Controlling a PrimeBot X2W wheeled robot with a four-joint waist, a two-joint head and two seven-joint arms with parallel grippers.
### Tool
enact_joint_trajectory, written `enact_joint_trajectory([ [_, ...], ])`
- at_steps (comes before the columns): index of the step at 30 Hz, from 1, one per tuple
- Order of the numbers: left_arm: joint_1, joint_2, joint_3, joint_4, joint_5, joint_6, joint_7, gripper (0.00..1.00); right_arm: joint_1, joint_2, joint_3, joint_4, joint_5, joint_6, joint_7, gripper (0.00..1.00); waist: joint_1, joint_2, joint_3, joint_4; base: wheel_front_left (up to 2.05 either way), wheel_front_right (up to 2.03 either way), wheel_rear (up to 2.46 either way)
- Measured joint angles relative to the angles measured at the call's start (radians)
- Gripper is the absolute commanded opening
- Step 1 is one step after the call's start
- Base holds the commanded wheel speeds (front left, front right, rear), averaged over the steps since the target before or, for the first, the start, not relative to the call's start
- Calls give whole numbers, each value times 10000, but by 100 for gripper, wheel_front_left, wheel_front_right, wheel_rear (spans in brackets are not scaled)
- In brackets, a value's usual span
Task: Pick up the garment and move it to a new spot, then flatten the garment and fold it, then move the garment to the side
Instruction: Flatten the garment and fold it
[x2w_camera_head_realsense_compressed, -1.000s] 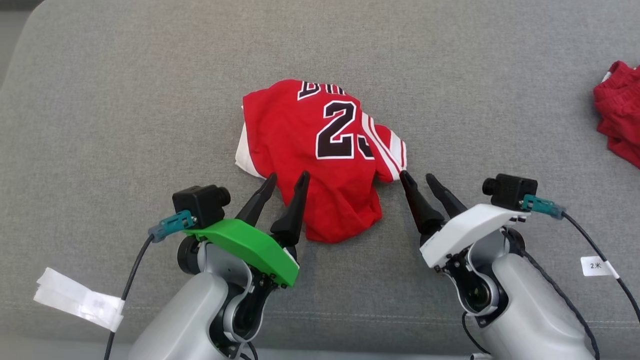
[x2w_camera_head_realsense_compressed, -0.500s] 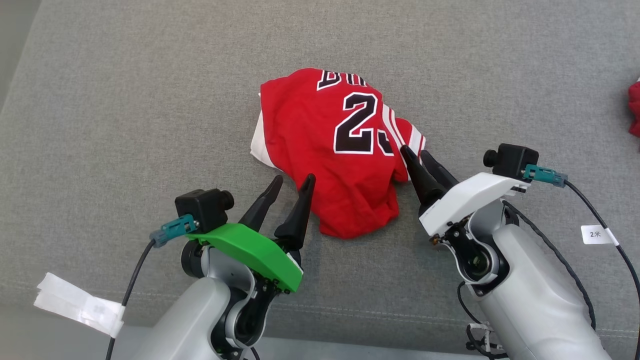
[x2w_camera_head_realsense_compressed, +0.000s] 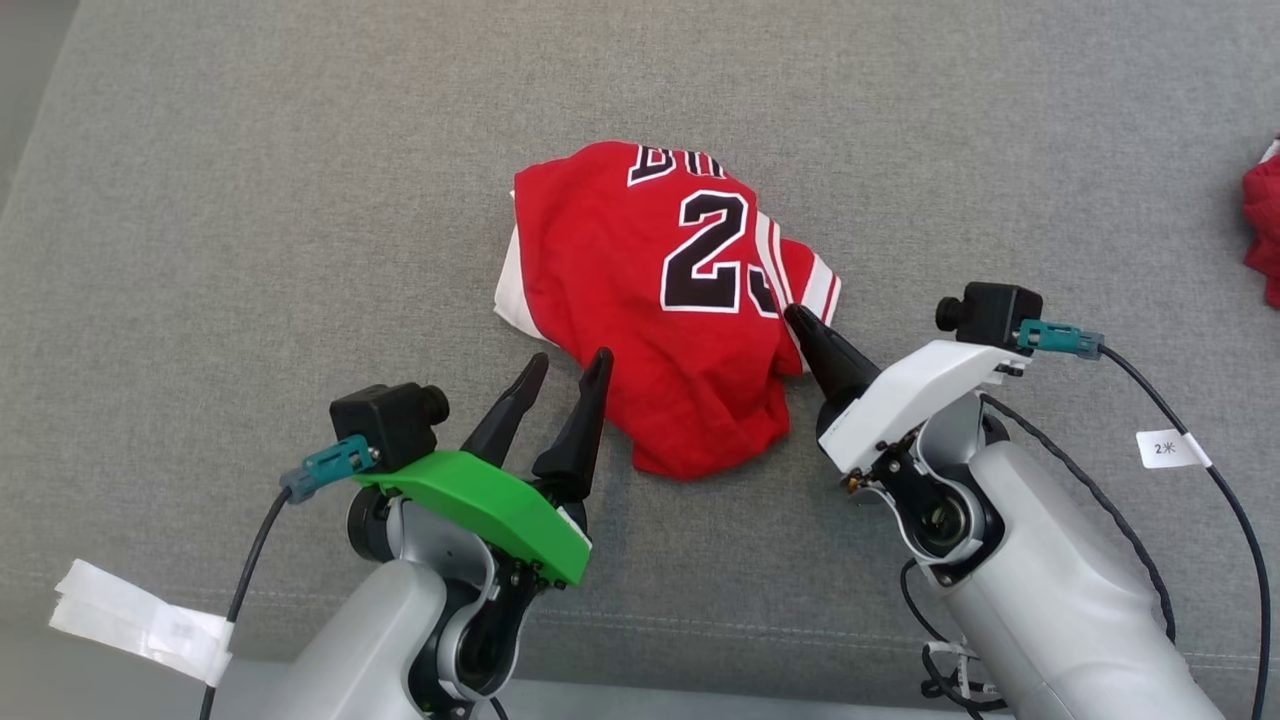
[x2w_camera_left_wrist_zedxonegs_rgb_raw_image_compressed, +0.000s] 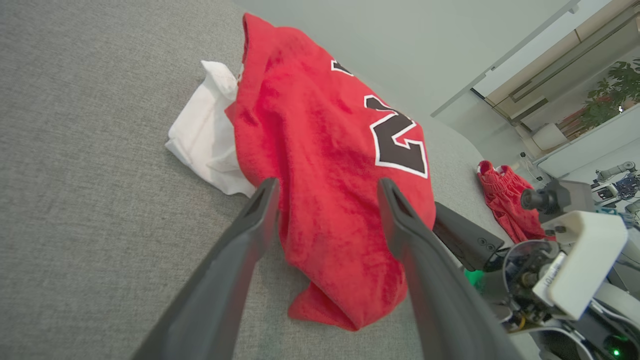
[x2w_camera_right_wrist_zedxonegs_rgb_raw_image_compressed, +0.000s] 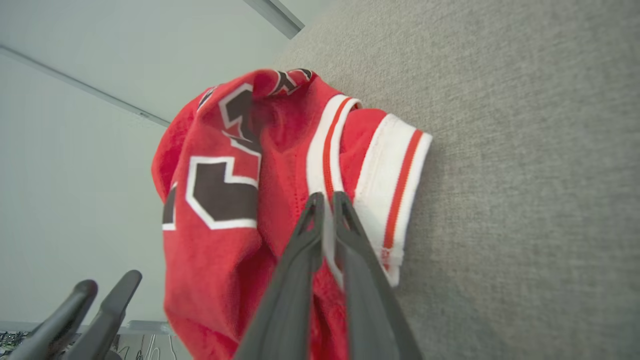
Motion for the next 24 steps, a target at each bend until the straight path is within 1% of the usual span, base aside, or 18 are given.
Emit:
enact_joint_trajectory([
  [1,6,8,12,0,0,0,0,100,-8,0,40,17,-4,23,2,100,0,0,-19,-25,0,0,0],
  [11,24,12,13,-138,36,0,46,100,-175,-2,119,353,-238,12,15,100,0,0,-111,-172,0,0,0],
  [18,168,10,21,-184,81,0,61,100,-175,-4,391,564,-230,173,182,100,0,0,-166,-158,0,0,0],
  [19,198,8,23,-188,81,0,61,100,-175,-6,418,575,-230,176,213,94,0,0,-173,-155,0,0,0],
  [20,211,6,27,-188,82,0,61,100,-175,-6,441,600,-230,198,222,81,0,0,-182,-152,0,0,0],
  [21,213,6,35,-192,82,0,61,100,-175,-6,470,612,-230,203,224,42,0,0,-191,-148,0,0,0],
  [22,215,4,48,-198,90,0,61,100,-175,-6,495,616,-230,211,257,15,0,0,-198,-146,0,0,0],
  [23,216,4,61,-201,94,0,63,100,-175,-4,512,625,-230,253,259,0,0,0,-203,-145,0,0,0],
  [24,217,2,67,-201,94,0,69,100,-176,-4,522,635,-230,263,259,0,0,0,-206,-145,0,0,0],
])
